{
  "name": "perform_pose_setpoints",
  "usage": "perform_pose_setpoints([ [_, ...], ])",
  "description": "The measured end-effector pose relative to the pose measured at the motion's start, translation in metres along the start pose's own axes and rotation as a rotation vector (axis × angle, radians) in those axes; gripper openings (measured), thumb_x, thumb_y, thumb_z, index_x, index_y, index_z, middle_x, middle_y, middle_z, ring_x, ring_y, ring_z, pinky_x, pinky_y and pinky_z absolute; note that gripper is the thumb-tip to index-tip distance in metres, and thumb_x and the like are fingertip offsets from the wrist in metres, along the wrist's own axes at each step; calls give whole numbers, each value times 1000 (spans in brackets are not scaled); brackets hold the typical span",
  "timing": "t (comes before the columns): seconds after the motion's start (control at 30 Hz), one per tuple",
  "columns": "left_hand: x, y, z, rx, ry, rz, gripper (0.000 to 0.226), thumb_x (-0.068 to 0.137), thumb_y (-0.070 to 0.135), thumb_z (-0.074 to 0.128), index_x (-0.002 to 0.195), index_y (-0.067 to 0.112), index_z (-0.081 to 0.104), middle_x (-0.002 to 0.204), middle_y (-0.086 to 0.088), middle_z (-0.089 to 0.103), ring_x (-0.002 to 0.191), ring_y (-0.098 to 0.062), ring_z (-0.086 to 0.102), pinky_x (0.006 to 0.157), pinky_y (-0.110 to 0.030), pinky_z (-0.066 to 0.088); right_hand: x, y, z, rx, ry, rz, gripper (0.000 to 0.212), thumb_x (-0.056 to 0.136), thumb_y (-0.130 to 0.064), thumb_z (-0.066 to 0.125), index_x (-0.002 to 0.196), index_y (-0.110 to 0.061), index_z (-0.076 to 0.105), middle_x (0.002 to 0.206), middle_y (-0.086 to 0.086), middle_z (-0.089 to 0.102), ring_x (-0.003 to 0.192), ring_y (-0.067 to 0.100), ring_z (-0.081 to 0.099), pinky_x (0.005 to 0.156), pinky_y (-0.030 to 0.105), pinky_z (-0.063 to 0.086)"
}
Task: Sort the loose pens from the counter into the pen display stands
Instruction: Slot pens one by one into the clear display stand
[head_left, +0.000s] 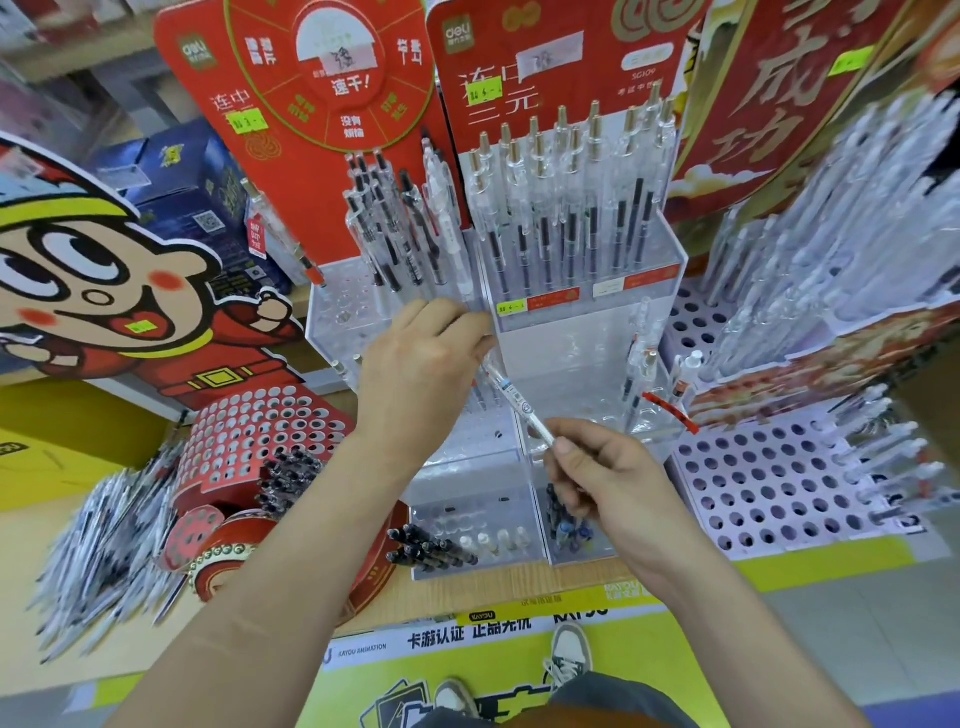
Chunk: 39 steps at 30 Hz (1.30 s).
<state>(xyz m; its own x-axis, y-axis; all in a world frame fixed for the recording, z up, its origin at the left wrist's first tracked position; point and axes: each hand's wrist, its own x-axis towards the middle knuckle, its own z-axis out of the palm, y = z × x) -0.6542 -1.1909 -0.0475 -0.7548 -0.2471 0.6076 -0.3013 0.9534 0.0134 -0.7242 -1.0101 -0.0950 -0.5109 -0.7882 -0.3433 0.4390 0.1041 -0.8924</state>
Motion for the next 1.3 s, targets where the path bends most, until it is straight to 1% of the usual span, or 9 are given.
perform_pose_setpoints([
  [0.1,-4,16,-12,-326,4,-286,17,92,23,62,98,11,72,84,-3,70,75,-19,60,68,-35,49,-3,0,-2,36,-7,-2,19,99,-6,50,108,-12,65,69,-1,62,56,10,54,54,20,40],
  [0.23,-12,36,-28,-745,-188,-693,12,90,32,63,100,27,68,83,10,69,67,-14,58,62,-32,51,-9,1,-4,58,12,-20,16,94,-3,56,105,-10,65,73,4,66,57,14,58,60,27,40],
  [0.33,-16,38,-32,-987,-251,-851,16,83,19,71,99,19,70,89,4,71,70,-10,63,56,-23,52,-15,3,-5,71,45,-37,15,91,-1,61,103,-8,65,74,6,67,56,16,57,64,34,40],
  [0.43,-22,39,-37,-1193,-263,-949,11,81,6,71,92,11,72,79,-5,73,63,-11,64,60,-21,54,-24,4,-2,77,65,-51,15,87,-2,64,101,-7,65,74,6,70,58,17,61,66,33,44],
  [0.6,-35,42,-44,-1232,-253,-880,11,77,4,74,79,15,73,63,1,69,56,-10,59,58,-20,52,-49,4,1,-64,64,-64,16,92,-9,60,104,-6,70,95,10,76,93,22,71,85,29,56],
  [0.77,-56,63,-50,-1304,-396,-792,13,77,-2,73,75,10,69,55,5,64,50,-6,56,53,-19,48,-76,9,11,-80,85,-51,21,93,-4,57,108,-12,70,94,8,76,80,20,71,76,28,57],
  [0.97,-85,74,-39,-1288,-571,-683,20,84,4,69,80,24,71,65,10,69,60,-4,61,62,-23,51,-111,33,15,-59,213,11,21,95,0,55,109,-7,69,81,5,74,70,18,71,68,26,55],
  [1.1,-94,76,-25,-942,-513,-456,22,85,12,70,85,34,70,74,22,66,69,7,56,70,-11,43,-127,41,6,31,322,39,22,97,0,50,113,-7,63,80,3,72,71,22,71,67,31,58],
  [1.3,-94,71,-12,-507,-554,-199,30,87,26,68,116,29,66,109,11,66,97,-13,50,78,-18,30,-128,35,-22,179,451,7,19,98,3,47,111,-5,58,90,13,64,81,32,73,65,29,59],
])
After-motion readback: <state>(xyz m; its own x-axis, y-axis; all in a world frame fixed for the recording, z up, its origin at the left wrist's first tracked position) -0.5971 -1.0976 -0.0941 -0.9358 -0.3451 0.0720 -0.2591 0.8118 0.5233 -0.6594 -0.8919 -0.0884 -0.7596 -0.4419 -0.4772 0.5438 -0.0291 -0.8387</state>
